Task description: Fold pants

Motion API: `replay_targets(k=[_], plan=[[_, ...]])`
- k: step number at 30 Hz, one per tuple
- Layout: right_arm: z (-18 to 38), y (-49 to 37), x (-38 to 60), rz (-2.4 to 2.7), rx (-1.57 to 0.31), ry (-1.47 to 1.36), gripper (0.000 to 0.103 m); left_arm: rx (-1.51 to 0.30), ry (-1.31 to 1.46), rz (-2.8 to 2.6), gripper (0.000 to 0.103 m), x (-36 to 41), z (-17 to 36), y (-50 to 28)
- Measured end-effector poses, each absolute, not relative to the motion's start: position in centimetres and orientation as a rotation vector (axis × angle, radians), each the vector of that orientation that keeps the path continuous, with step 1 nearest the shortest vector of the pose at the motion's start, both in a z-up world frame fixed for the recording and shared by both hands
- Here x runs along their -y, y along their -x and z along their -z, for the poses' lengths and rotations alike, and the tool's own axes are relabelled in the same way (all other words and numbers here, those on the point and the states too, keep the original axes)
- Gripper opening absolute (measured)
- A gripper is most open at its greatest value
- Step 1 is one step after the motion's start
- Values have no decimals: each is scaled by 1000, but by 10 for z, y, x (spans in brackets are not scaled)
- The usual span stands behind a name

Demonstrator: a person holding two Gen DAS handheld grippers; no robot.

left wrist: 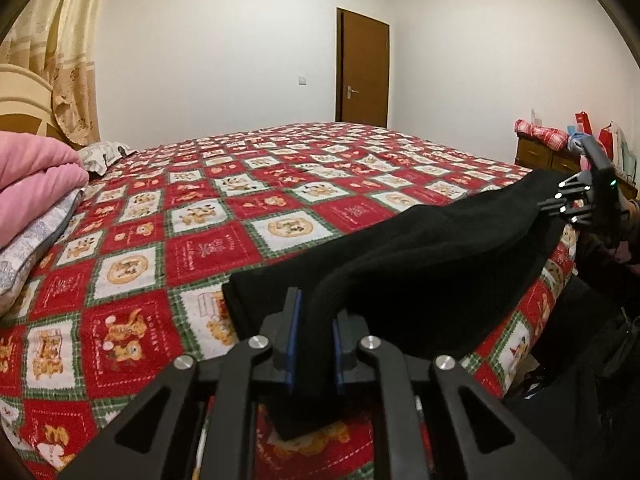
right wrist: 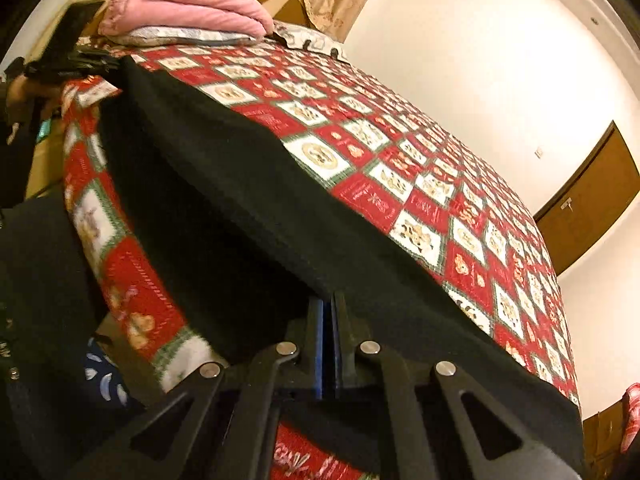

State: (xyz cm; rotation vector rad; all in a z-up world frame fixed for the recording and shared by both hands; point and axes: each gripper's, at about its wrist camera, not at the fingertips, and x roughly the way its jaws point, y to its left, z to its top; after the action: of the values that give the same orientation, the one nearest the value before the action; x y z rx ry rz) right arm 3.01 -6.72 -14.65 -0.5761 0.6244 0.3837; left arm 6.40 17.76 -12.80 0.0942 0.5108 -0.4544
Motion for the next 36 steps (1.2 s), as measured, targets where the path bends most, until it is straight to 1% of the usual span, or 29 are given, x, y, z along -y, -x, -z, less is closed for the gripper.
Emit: replay_targets(k=[2, 4, 7, 11, 14, 17, 19, 20, 21, 22, 23, 27, 28, 29, 30, 31, 32, 35, 36], plan=[[156, -23, 63, -399, -638, 602, 3, -519, -81, 447, 15, -183, 133, -65], [178, -23, 59, -401, -678, 649, 3, -524, -58, 449, 15, -189, 142, -64], [205, -23, 55, -403, -724, 685, 3, -543, -93, 461, 16, -185, 156, -61], [202, -27, 59, -397, -728, 637, 3, -534, -116, 466, 16, -185, 160, -54], [204, -30, 60, -394, -724, 639, 3, -531, -117, 462, 19, -188, 160, -54], [205, -29, 61, -384, -716, 641, 3, -530, -125, 461, 21, -188, 161, -54], [207, -30, 61, -377, -713, 634, 4, -528, -140, 450, 25, -187, 161, -53], [207, -29, 60, -374, -713, 639, 4, -531, -147, 443, 31, -188, 161, -52], [207, -27, 59, -369, -710, 656, 4, -535, -160, 439, 41, -190, 162, -49], [206, -24, 58, -367, -710, 671, 5, -542, -184, 426, 48, -192, 162, -46], [205, -22, 58, -369, -712, 674, 6, -550, -217, 401, 58, -195, 163, -42], [201, -21, 67, -382, -732, 625, 11, -607, -224, 301, 60, -229, 168, -32], [201, -21, 70, -378, -735, 609, 18, -606, -207, 281, 59, -234, 167, -31], [199, -21, 72, -366, -737, 591, 33, -590, -163, 260, 59, -241, 162, -28], [198, -22, 75, -357, -739, 576, 43, -568, -133, 258, 59, -243, 157, -25], [195, -21, 79, -361, -749, 549, 58, -544, -106, 263, 60, -242, 152, -23], [194, -20, 82, -368, -756, 531, 59, -506, -80, 280, 60, -236, 142, -22], [189, -15, 90, -361, -769, 500, 59, -461, -71, 320, 69, -211, 127, -28], [187, -13, 95, -351, -767, 488, 59, -462, -69, 345, 69, -198, 124, -35]])
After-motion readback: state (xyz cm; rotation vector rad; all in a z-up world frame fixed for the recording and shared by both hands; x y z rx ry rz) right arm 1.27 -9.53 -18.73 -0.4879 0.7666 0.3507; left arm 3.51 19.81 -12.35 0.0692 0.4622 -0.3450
